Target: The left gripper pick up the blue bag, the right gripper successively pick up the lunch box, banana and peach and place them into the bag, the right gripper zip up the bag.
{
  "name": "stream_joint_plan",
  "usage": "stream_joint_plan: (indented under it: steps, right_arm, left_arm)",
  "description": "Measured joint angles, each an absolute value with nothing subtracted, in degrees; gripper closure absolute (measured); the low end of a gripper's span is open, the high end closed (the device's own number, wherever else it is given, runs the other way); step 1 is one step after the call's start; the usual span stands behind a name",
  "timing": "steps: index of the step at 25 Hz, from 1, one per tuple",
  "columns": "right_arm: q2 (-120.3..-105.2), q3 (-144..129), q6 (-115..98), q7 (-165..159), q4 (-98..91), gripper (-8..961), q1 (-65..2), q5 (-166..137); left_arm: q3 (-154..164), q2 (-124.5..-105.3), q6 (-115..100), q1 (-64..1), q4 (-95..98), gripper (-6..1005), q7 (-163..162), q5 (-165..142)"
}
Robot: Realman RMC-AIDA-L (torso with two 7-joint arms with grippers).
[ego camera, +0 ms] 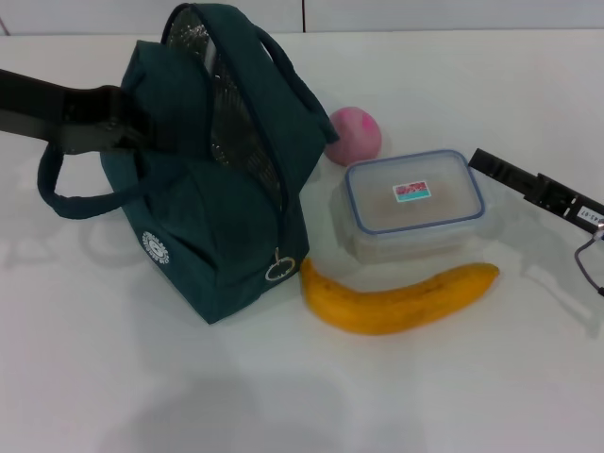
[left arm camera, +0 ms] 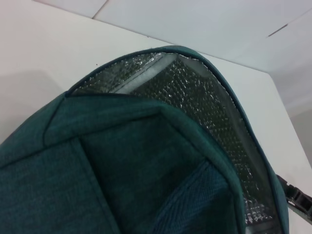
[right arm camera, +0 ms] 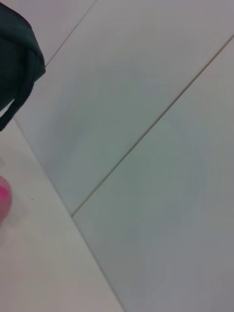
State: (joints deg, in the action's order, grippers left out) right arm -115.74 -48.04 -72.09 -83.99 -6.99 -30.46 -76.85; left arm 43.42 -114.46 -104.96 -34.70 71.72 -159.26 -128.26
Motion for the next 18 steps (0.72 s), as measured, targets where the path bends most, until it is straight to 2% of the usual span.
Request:
stream_joint_plan:
  steps: [18]
  right_arm:
    - [-115.86, -52.55, -70.53, -96.09, -6.72, 143, -31.32, -76.58]
  left_arm:
    - [43.69, -115.29, -104.76, -34.72, 70.86, 955, -158.63, -128.10]
